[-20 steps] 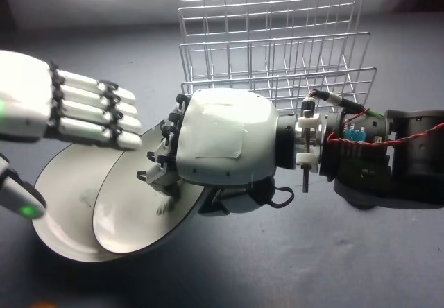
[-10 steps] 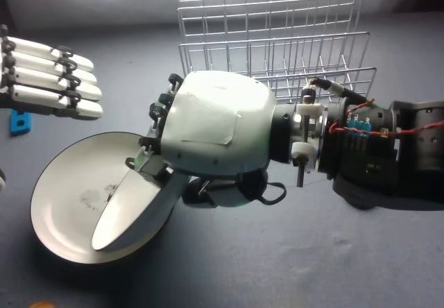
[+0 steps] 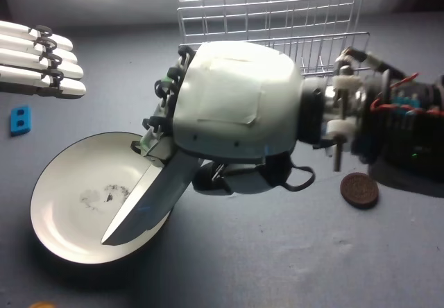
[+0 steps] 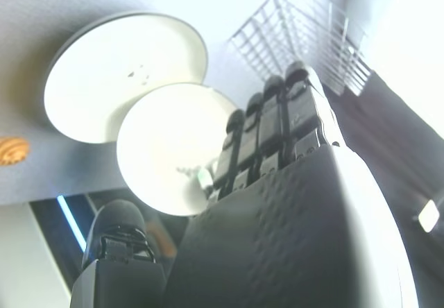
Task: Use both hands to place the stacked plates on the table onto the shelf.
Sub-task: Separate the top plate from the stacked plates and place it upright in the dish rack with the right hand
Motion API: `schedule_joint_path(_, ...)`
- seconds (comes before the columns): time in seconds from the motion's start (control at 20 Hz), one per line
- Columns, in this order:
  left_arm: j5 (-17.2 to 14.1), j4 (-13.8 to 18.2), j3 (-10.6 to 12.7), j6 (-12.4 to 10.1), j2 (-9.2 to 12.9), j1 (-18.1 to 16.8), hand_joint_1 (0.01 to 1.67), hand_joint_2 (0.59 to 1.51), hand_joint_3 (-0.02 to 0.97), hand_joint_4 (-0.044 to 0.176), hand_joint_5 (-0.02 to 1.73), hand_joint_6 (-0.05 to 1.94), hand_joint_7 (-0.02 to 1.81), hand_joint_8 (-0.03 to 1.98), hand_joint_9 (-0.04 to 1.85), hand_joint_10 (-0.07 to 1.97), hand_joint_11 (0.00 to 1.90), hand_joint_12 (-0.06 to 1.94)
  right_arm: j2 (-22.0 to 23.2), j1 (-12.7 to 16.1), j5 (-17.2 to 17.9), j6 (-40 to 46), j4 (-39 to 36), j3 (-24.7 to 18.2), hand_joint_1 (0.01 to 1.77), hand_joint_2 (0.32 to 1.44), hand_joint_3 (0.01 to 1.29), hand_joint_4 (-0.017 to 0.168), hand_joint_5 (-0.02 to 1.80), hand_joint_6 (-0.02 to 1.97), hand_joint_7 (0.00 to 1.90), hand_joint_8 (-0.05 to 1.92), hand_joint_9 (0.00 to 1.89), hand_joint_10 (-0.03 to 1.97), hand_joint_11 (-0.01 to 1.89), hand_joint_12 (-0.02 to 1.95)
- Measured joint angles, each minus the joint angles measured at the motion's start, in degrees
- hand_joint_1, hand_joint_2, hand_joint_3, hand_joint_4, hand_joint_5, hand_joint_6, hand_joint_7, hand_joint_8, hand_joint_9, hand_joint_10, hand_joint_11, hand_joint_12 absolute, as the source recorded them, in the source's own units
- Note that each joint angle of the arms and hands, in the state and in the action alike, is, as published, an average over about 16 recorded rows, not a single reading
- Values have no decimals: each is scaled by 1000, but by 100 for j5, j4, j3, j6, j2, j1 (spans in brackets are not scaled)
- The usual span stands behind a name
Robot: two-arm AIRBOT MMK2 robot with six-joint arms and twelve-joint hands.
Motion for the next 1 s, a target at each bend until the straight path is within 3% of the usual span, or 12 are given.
schedule_joint_path(0.3, 56, 30, 15, -65, -4, 124, 13, 1119, 18, 5, 17, 6, 16, -14, 21, 9, 15, 4, 624, 513, -265, 939, -229, -286, 1187, 972, 10, 19, 1006, 910, 1099, 788, 1296, 129, 897, 1190)
schedule_joint_path(0.6, 87, 62, 17, -110, -40, 331, 14, 1121, 18, 5, 17, 6, 15, -14, 21, 10, 15, 4, 1114, 1255, -592, 2839, -999, -331, 1227, 972, 9, 9, 1022, 820, 1105, 758, 1218, 460, 905, 1196)
schedule_joint_path(1.0, 123, 82, -14, -73, -122, 713, 14, 1122, 17, 4, 17, 6, 14, -14, 21, 10, 15, 4, 1431, 2165, -1193, 5669, -2532, 9, 1288, 968, 9, -4, 1033, 721, 1107, 748, 1135, 858, 939, 1189)
